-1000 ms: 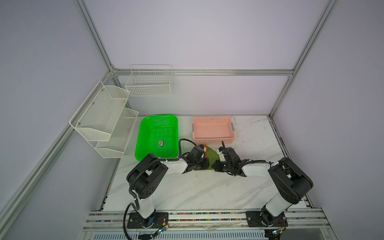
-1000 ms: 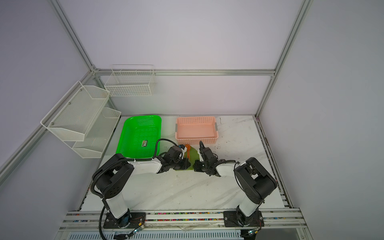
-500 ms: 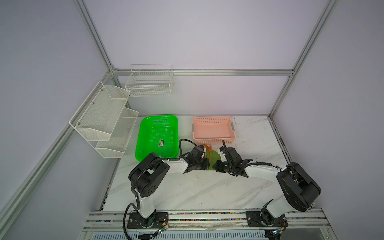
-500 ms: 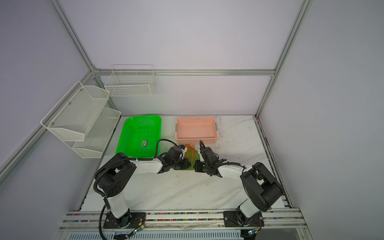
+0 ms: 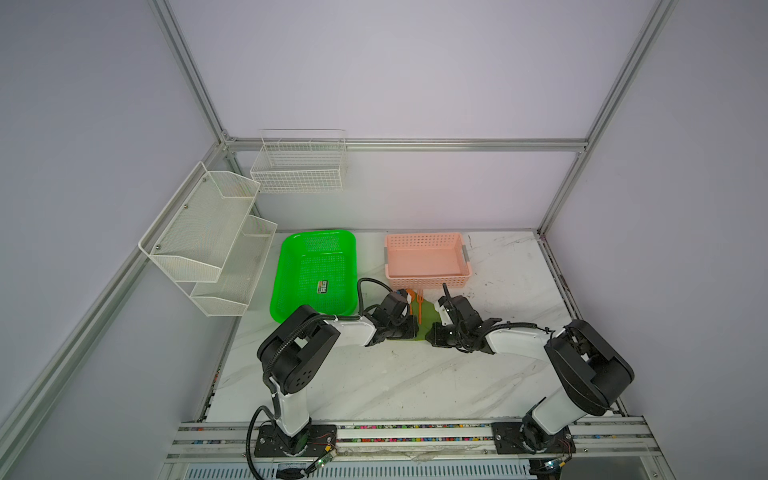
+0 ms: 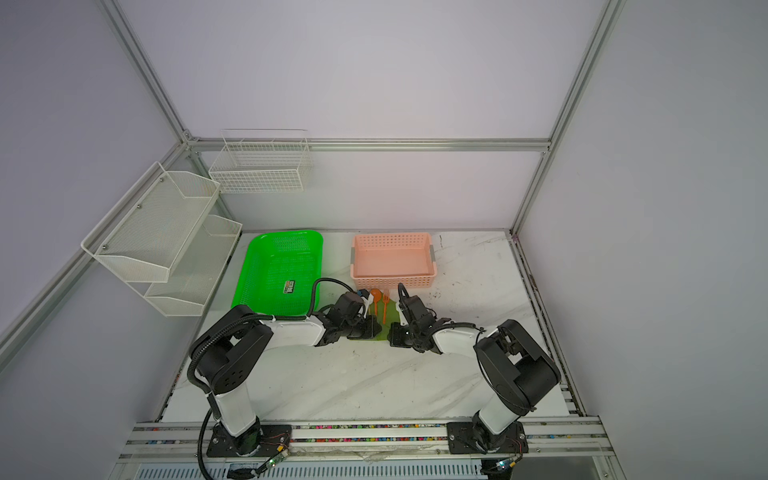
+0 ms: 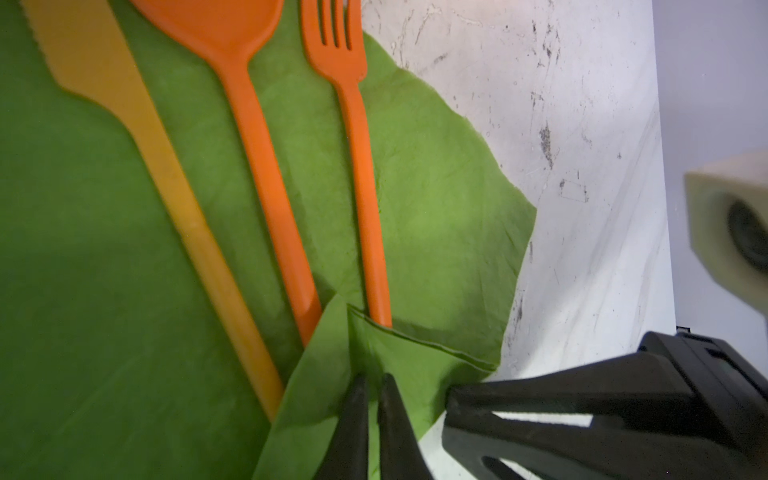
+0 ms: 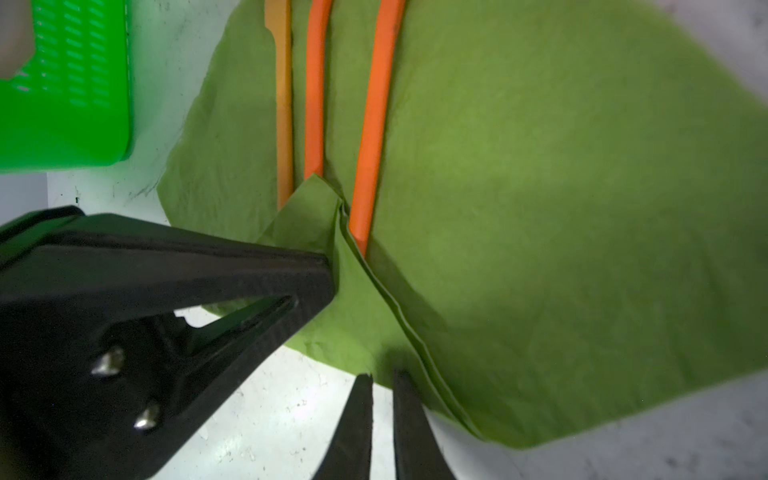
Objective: Place the utensils on the paper napkin and roll it up
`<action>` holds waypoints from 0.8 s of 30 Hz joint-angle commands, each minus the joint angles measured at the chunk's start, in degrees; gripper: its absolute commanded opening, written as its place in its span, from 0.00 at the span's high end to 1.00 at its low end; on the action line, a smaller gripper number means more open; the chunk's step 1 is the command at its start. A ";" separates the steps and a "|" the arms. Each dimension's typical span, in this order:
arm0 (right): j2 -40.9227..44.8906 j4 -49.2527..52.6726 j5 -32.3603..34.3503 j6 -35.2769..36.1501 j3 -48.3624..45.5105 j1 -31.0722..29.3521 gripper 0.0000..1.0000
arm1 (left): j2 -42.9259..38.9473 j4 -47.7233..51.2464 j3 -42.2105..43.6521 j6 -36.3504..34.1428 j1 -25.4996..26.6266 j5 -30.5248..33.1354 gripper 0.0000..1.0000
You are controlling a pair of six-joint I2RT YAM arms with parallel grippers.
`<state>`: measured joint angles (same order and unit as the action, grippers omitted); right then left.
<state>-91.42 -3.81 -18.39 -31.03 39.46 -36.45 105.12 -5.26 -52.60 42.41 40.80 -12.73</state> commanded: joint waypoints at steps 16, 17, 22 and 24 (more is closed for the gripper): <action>4.03 3.89 2.59 -0.17 -1.60 3.49 0.85 | 0.57 -2.12 2.33 -0.78 -1.16 -0.83 0.90; 4.12 4.44 2.60 0.86 -1.22 3.53 0.85 | 0.52 -1.98 2.26 -0.84 -1.16 -0.92 0.90; 6.90 5.99 2.77 0.21 0.55 3.34 0.84 | 0.18 -1.73 2.15 -0.92 -1.22 -1.05 0.90; 8.15 6.01 2.62 -0.26 1.44 2.38 0.84 | 0.00 -1.60 2.01 -0.93 -1.16 -1.15 0.90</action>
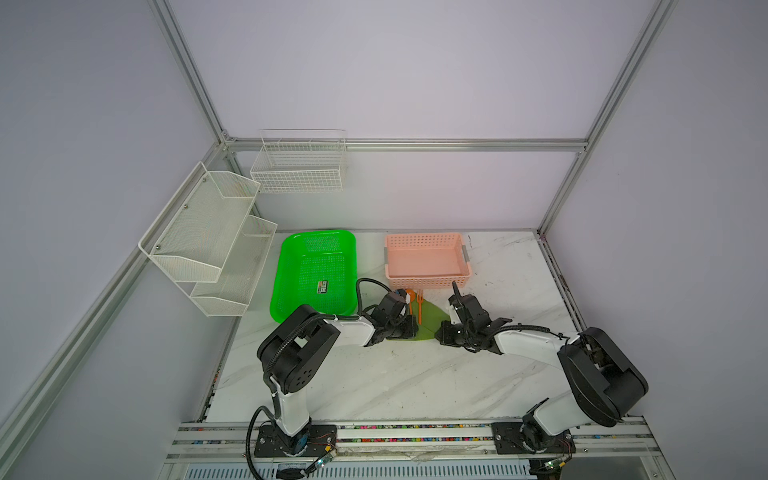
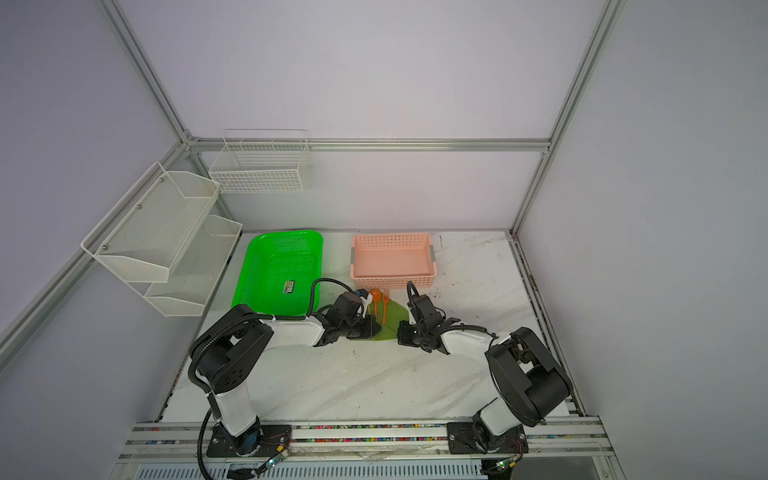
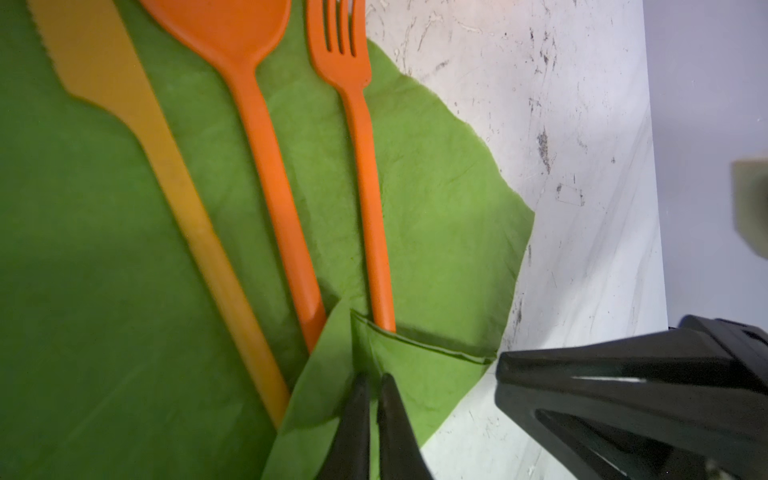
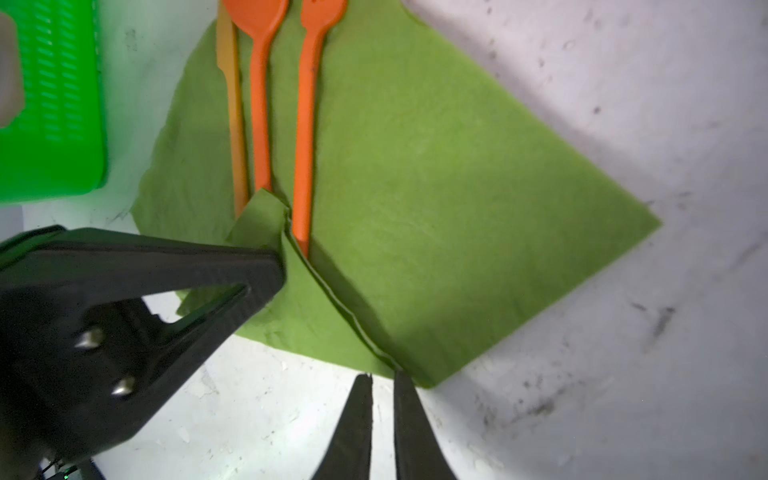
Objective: Place the utensils on the paper napkin and roll it up
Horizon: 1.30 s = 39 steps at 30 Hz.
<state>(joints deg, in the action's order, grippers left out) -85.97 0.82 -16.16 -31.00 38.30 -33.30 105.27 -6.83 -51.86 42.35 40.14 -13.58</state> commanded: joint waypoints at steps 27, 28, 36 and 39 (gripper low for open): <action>-9.75 -6.97 -2.34 -0.29 2.30 -1.51 0.83 | -10.86 10.29 -5.73 -1.85 -3.34 2.56 0.69; -9.74 -7.04 -2.36 -0.28 2.21 -1.54 0.83 | -11.77 11.34 -6.14 -1.69 -4.33 3.08 0.65; -9.77 -7.37 -2.73 -0.90 2.22 -1.51 0.83 | -7.27 21.02 -15.79 -5.01 -6.84 4.38 0.54; -9.37 -6.89 -2.48 -0.72 2.45 -1.51 0.83 | -4.91 21.33 -17.77 -4.76 -6.87 3.94 0.54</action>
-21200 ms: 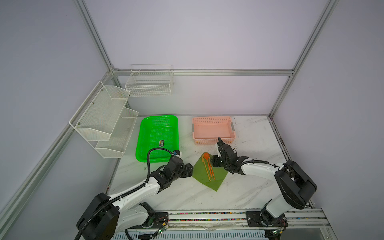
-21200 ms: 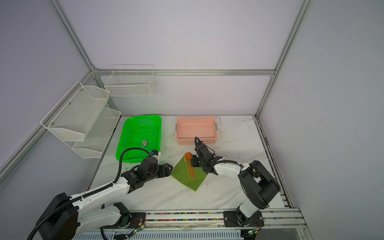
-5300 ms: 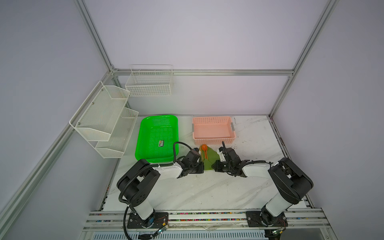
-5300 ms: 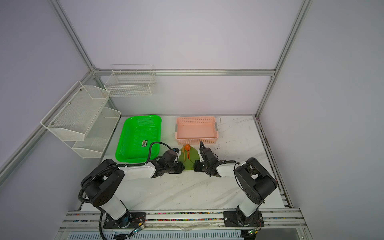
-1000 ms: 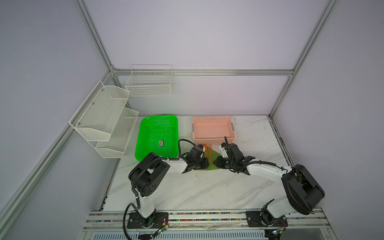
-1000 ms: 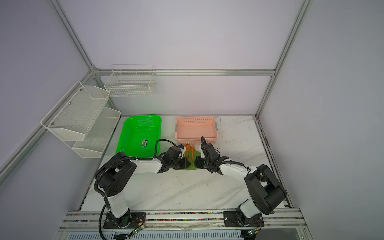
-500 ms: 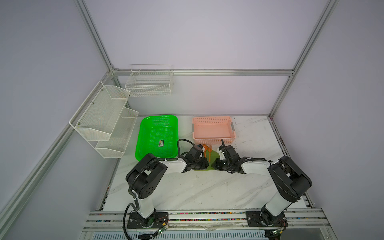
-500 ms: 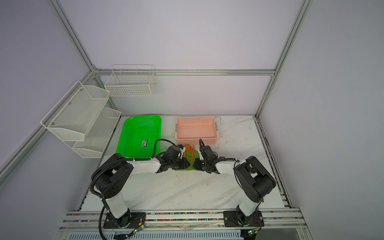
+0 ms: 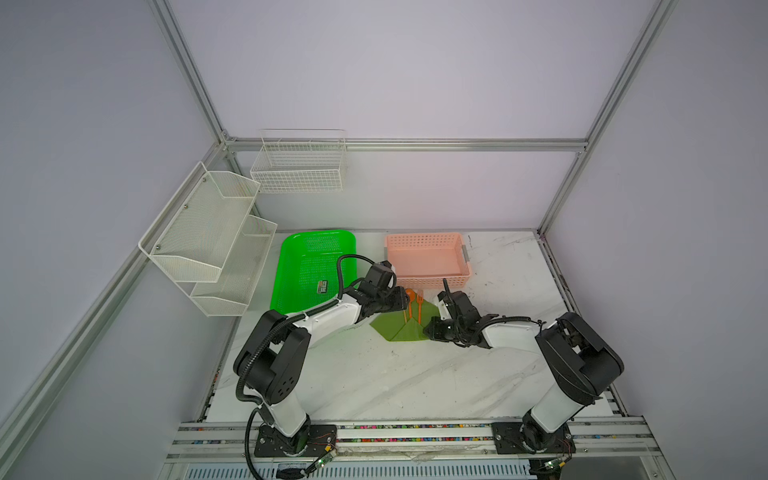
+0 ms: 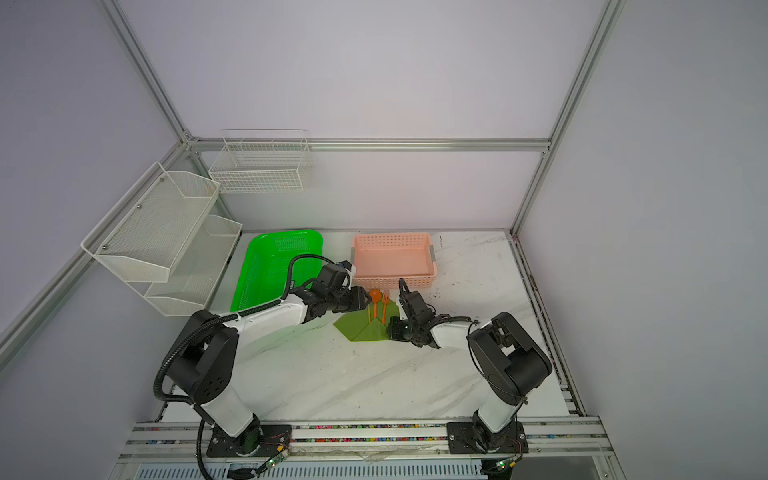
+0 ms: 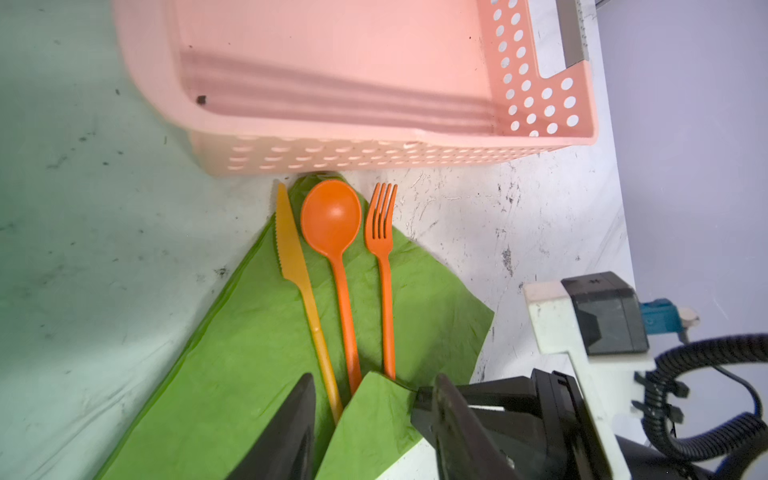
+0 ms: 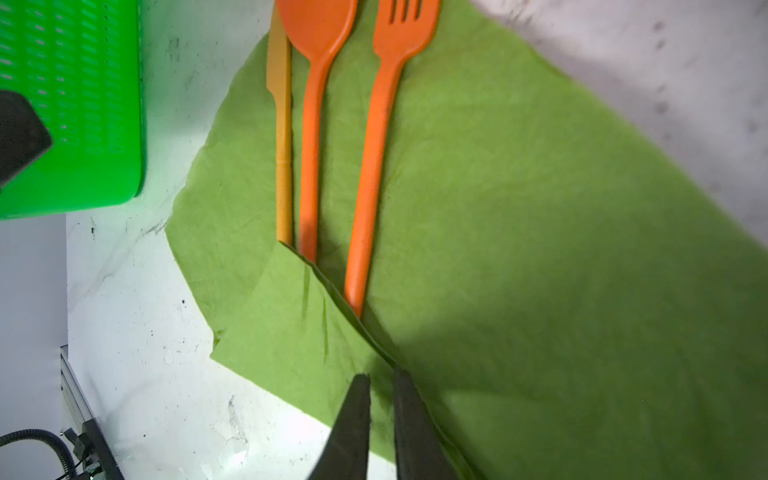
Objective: Place the utensils on the paper napkin and roll it up
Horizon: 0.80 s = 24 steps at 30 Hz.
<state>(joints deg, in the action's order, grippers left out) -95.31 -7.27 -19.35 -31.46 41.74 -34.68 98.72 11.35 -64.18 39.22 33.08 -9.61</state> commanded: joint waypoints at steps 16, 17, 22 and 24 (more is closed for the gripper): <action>0.40 2.21 1.31 0.26 -0.78 -0.16 0.83 | 8.56 4.01 -8.96 -0.42 1.58 -0.81 0.55; 0.39 2.34 1.42 0.31 -0.77 -0.18 0.83 | 8.68 4.19 -9.43 -0.59 1.92 -0.26 0.54; 0.89 2.35 1.56 0.00 -1.20 -0.17 0.83 | 10.66 8.12 -13.98 -0.84 3.10 2.14 0.47; 1.17 2.39 1.64 -0.02 -1.31 -0.24 0.83 | 11.99 10.44 -16.05 -1.24 3.62 3.11 0.44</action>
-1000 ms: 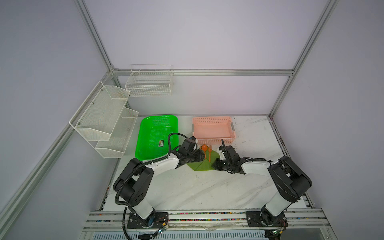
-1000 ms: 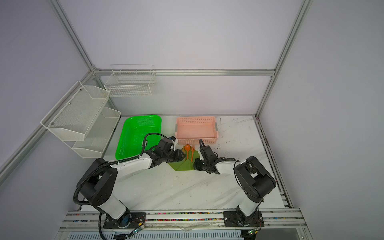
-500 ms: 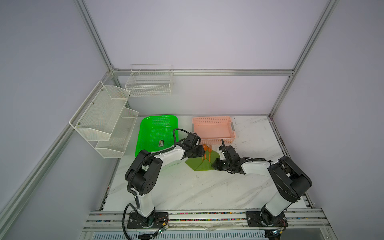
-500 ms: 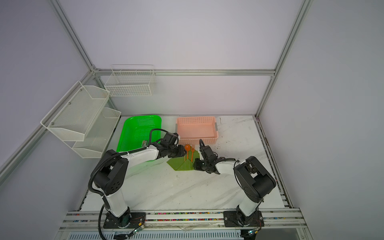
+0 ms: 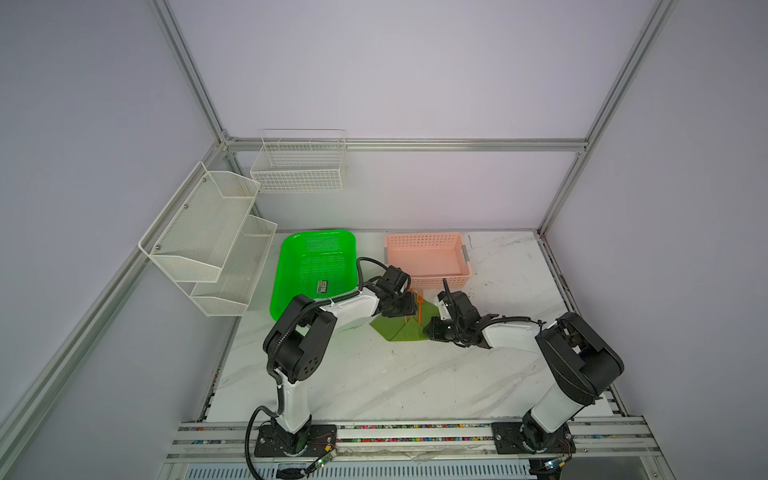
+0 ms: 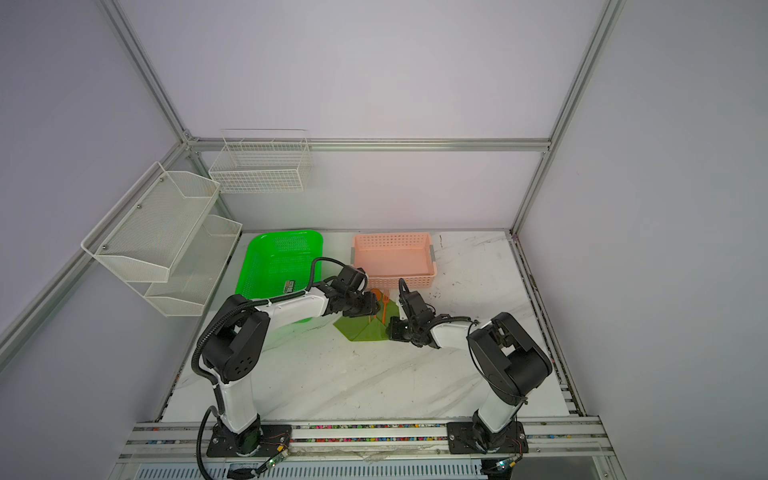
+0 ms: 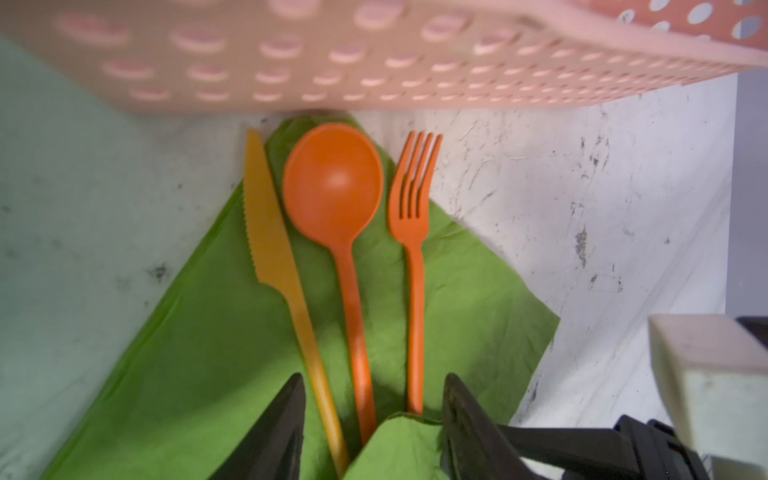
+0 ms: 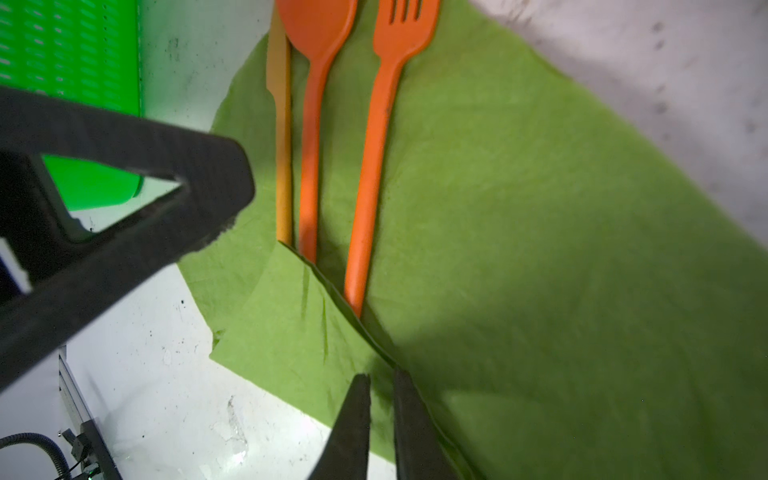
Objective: Place the utensils on the paper napkin and roll it up
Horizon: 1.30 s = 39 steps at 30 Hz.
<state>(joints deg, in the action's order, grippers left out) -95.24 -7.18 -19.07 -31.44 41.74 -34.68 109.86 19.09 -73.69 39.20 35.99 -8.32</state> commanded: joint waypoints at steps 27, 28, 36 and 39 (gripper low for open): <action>3.49 1.12 1.24 -0.73 -3.20 -0.13 0.83 | 11.07 21.25 -21.87 -2.56 5.93 15.83 0.15; 3.46 1.02 1.25 -0.73 -3.20 -0.21 0.83 | 11.41 21.80 -22.36 -2.51 6.02 16.12 0.16; 3.36 0.50 0.88 -0.77 -3.67 -0.20 0.83 | 12.90 22.21 -23.60 -1.94 6.37 16.73 0.37; 3.48 0.38 0.88 -0.81 -3.81 -0.13 0.83 | 13.18 22.52 -24.04 -2.00 6.38 17.01 0.41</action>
<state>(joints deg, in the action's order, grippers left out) -92.88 -7.29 -18.85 -31.75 39.16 -34.68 122.39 41.04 -92.82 36.88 42.15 7.70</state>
